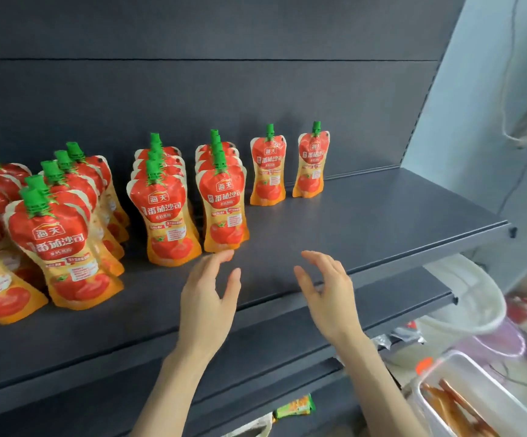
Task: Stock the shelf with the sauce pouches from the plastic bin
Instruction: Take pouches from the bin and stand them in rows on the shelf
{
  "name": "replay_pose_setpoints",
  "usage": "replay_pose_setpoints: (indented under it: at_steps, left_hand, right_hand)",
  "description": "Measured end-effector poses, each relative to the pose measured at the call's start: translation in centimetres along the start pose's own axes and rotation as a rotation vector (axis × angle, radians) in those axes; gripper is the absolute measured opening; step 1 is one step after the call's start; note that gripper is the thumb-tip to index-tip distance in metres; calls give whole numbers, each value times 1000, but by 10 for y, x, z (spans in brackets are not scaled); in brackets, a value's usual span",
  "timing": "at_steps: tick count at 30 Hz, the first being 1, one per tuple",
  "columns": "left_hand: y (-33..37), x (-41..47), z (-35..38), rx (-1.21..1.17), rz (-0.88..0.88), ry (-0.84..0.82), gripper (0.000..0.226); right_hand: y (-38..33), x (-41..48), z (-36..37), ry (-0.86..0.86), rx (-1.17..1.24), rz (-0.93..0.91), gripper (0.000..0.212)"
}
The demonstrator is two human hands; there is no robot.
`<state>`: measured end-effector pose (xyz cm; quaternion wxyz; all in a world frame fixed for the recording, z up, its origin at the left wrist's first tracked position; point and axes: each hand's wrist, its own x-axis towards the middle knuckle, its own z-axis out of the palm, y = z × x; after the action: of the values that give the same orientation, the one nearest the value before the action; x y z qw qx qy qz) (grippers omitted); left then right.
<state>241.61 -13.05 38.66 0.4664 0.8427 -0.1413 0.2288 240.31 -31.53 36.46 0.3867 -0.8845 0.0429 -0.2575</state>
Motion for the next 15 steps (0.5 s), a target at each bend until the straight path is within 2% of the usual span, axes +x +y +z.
replay_pose_setpoints:
  at_steps: [5, 15]
  left_hand:
    - [31, -55, 62, -88, 81, -240, 24]
    - [93, -191, 211, -113, -103, -691, 29]
  right_hand:
    - [59, -60, -64, -18, -82, 138, 27]
    - [190, -197, -197, -64, -188, 510, 20]
